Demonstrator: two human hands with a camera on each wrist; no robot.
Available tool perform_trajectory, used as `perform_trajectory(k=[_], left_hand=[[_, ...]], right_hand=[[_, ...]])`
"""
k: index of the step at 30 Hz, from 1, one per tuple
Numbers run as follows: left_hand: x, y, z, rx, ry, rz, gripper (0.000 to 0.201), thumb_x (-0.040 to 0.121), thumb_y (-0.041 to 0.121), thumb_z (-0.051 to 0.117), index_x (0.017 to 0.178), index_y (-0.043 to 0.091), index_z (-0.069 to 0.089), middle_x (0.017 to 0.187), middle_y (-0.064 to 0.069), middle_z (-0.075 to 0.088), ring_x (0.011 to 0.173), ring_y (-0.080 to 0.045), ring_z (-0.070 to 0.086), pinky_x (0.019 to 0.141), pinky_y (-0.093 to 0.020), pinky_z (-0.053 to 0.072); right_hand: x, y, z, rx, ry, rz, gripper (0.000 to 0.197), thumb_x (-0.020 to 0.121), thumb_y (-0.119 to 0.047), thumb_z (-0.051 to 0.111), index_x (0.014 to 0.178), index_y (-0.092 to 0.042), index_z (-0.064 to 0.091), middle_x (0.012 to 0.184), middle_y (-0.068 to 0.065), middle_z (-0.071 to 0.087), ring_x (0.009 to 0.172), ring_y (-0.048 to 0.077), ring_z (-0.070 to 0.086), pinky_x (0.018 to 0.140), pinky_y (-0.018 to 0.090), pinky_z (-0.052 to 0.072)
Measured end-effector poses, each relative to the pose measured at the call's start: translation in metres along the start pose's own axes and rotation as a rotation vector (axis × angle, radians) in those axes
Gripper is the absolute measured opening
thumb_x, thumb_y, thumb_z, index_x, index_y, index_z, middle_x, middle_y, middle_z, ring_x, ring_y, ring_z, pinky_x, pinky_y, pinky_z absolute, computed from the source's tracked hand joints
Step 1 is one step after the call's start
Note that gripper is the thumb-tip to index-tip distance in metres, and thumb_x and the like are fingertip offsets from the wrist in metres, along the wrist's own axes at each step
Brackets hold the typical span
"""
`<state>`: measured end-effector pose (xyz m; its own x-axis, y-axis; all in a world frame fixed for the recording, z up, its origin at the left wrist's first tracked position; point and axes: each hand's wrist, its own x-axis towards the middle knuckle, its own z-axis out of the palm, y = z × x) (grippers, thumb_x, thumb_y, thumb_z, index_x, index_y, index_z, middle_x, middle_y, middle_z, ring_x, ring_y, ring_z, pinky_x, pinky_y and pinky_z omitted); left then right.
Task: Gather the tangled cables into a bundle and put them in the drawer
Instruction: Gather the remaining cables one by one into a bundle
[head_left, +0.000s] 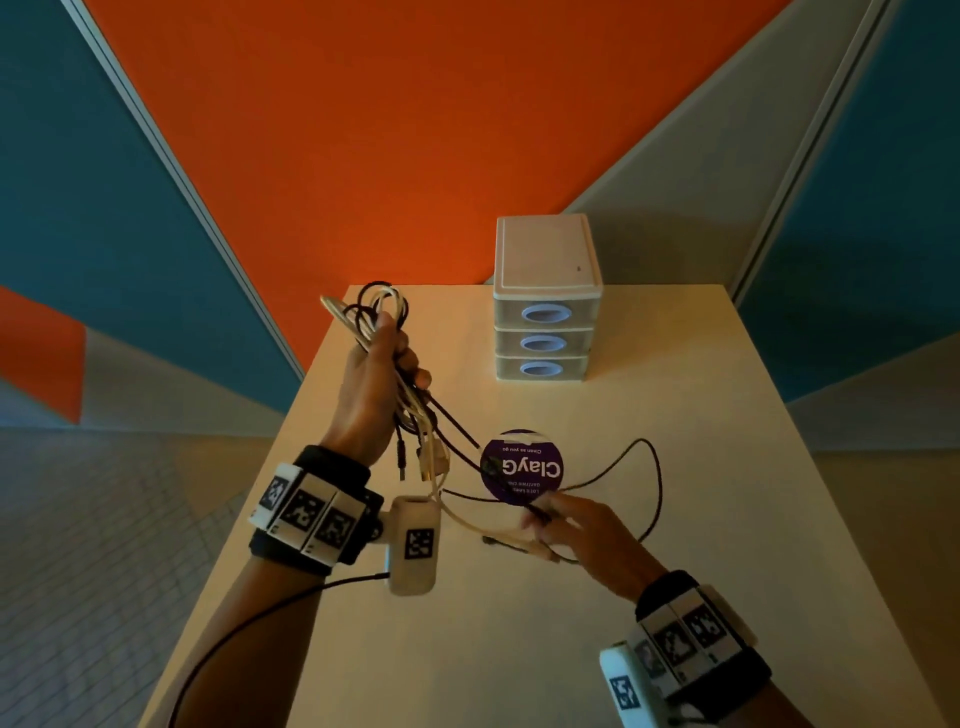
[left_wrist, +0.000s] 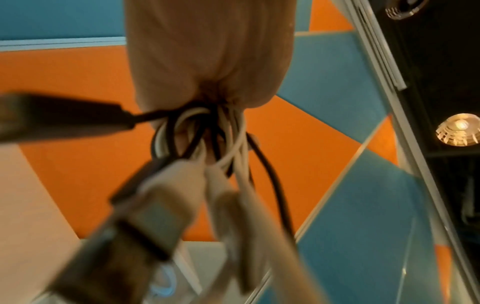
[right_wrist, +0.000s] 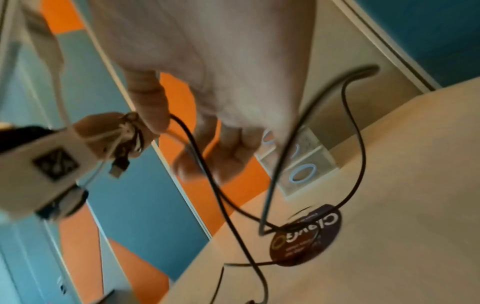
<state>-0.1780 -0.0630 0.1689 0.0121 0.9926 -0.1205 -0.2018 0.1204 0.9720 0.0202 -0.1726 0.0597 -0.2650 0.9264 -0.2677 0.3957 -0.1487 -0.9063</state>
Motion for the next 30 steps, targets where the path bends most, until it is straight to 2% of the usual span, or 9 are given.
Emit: perform_trajectory(k=[2, 4, 7, 12, 18, 22, 25, 28, 30], left_hand=[[-0.004, -0.001, 0.005, 0.141, -0.070, 0.065, 0.040, 0.101, 0.040, 0.029, 0.068, 0.018, 0.036, 0.059, 0.004, 0.031, 0.046, -0.011, 0.042, 0.052, -0.026, 0.037], [-0.009, -0.003, 0.013, 0.247, -0.132, 0.121, 0.040, 0.101, 0.039, 0.027, 0.067, 0.019, 0.033, 0.061, 0.002, 0.028, 0.045, -0.011, 0.043, 0.051, -0.025, 0.038], [-0.017, -0.007, 0.028, 0.306, -0.212, 0.170, 0.039, 0.102, 0.035, 0.026, 0.067, 0.017, 0.030, 0.061, -0.002, 0.023, 0.047, -0.016, 0.041, 0.047, -0.018, 0.040], [-0.017, -0.009, 0.033, 0.300, -0.234, 0.175, 0.041, 0.102, 0.036, 0.026, 0.066, 0.018, 0.033, 0.054, 0.010, 0.034, 0.046, -0.011, 0.047, 0.050, -0.023, 0.040], [-0.007, -0.011, 0.014, 0.094, -0.132, 0.128, 0.042, 0.102, 0.037, 0.027, 0.065, 0.017, 0.033, 0.053, 0.010, 0.034, 0.044, -0.011, 0.044, 0.053, -0.029, 0.039], [-0.001, -0.003, 0.001, 0.020, -0.124, 0.079, 0.042, 0.101, 0.039, 0.028, 0.066, 0.017, 0.034, 0.054, 0.008, 0.034, 0.044, -0.010, 0.044, 0.054, -0.029, 0.041], [0.002, -0.002, -0.006, -0.154, -0.076, -0.020, 0.042, 0.100, 0.042, 0.034, 0.066, 0.017, 0.038, 0.050, 0.008, 0.038, 0.041, -0.009, 0.044, 0.050, -0.027, 0.045], [0.003, -0.002, -0.005, -0.247, -0.053, -0.054, 0.042, 0.099, 0.042, 0.037, 0.065, 0.017, 0.039, 0.049, 0.007, 0.037, 0.040, -0.009, 0.043, 0.047, -0.024, 0.048], [0.001, -0.002, 0.000, -0.231, -0.074, -0.039, 0.042, 0.100, 0.041, 0.034, 0.065, 0.017, 0.038, 0.053, 0.005, 0.033, 0.040, -0.009, 0.042, 0.049, -0.025, 0.049]], right_hand=[[0.003, -0.008, -0.004, 0.049, -0.077, -0.005, 0.026, 0.082, -0.048, 0.044, 0.103, -0.040, 0.058, 0.114, -0.016, 0.058, 0.118, 0.008, 0.051, 0.091, 0.014, 0.038], [0.006, -0.021, -0.009, 0.143, -0.034, -0.040, 0.070, 0.066, -0.075, 0.044, 0.126, -0.038, 0.047, 0.135, -0.014, 0.047, 0.128, 0.004, 0.041, 0.103, 0.019, 0.031], [0.016, -0.053, -0.001, 0.192, -0.119, -0.097, 0.098, 0.057, -0.073, 0.063, 0.141, -0.034, 0.029, 0.145, -0.014, 0.038, 0.134, 0.005, 0.034, 0.110, 0.034, 0.029], [0.021, -0.068, 0.024, 0.229, -0.193, -0.084, 0.044, 0.077, -0.020, 0.073, 0.115, -0.015, 0.053, 0.107, 0.001, 0.068, 0.102, 0.010, 0.064, 0.095, 0.033, 0.050], [0.005, -0.059, 0.025, 0.236, -0.258, -0.081, 0.012, 0.090, -0.026, 0.055, 0.099, -0.024, 0.063, 0.077, -0.012, 0.070, 0.059, 0.005, 0.062, 0.057, 0.019, 0.050], [-0.005, -0.048, 0.020, 0.364, -0.158, -0.072, 0.023, 0.094, -0.027, 0.046, 0.076, -0.019, 0.058, 0.049, -0.009, 0.049, 0.043, 0.003, 0.041, 0.049, 0.020, 0.040], [-0.014, -0.044, 0.012, 0.534, -0.130, -0.039, 0.027, 0.085, -0.040, 0.047, 0.074, -0.017, 0.053, 0.053, -0.006, 0.034, 0.045, 0.005, 0.031, 0.046, 0.018, 0.035], [-0.015, -0.043, 0.012, 0.412, -0.153, -0.034, 0.030, 0.080, -0.048, 0.051, 0.089, -0.020, 0.057, 0.066, -0.008, 0.047, 0.049, 0.001, 0.046, 0.048, 0.017, 0.040], [-0.009, -0.045, 0.016, 0.380, -0.226, -0.031, 0.043, 0.072, -0.051, 0.067, 0.104, -0.024, 0.056, 0.091, -0.005, 0.059, 0.070, -0.001, 0.061, 0.060, 0.020, 0.051]])
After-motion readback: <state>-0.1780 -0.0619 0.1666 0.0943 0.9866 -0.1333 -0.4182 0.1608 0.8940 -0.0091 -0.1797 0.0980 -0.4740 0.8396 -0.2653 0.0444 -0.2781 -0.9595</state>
